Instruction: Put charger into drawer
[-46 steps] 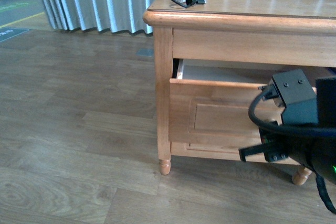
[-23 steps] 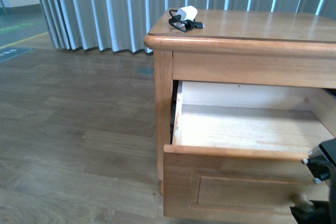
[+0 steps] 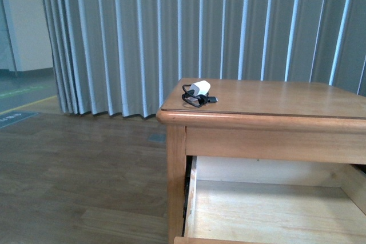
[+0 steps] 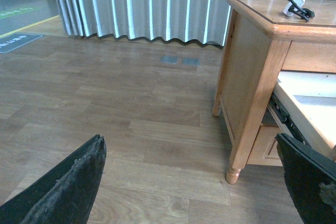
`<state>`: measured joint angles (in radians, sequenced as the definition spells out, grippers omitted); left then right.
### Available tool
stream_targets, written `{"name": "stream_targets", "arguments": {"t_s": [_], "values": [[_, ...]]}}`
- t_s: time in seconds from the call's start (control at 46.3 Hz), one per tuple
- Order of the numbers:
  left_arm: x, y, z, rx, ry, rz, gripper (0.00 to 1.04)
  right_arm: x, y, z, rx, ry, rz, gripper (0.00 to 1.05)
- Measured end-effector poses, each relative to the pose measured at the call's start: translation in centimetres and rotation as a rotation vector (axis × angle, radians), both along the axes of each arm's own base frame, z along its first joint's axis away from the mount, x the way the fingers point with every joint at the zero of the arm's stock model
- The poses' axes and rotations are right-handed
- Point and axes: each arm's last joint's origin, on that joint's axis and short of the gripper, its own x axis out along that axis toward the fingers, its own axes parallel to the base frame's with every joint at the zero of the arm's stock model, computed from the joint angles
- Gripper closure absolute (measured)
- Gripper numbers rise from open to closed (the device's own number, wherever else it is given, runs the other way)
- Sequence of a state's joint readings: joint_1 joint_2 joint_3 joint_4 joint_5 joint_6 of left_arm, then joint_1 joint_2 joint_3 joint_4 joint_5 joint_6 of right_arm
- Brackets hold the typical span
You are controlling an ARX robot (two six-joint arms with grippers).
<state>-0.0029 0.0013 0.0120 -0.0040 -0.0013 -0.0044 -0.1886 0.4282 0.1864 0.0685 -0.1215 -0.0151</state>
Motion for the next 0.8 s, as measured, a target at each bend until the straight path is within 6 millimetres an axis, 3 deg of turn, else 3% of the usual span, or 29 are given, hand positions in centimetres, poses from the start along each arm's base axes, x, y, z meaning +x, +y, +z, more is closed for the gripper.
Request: {"name": "stream_targets", "arguments": {"t_s": [0.389, 0.799], "values": [[0.0, 0.0, 0.0, 0.000, 0.000, 0.000, 0.06, -1.7, -2.1, -2.1, 0.046, -0.107, -0.082, 0.08], [0.0, 0.0, 0.0, 0.000, 0.000, 0.000, 0.06, -1.5, -3.2, -2.3, 0.082, -0.138, -0.161, 0.08]]}}
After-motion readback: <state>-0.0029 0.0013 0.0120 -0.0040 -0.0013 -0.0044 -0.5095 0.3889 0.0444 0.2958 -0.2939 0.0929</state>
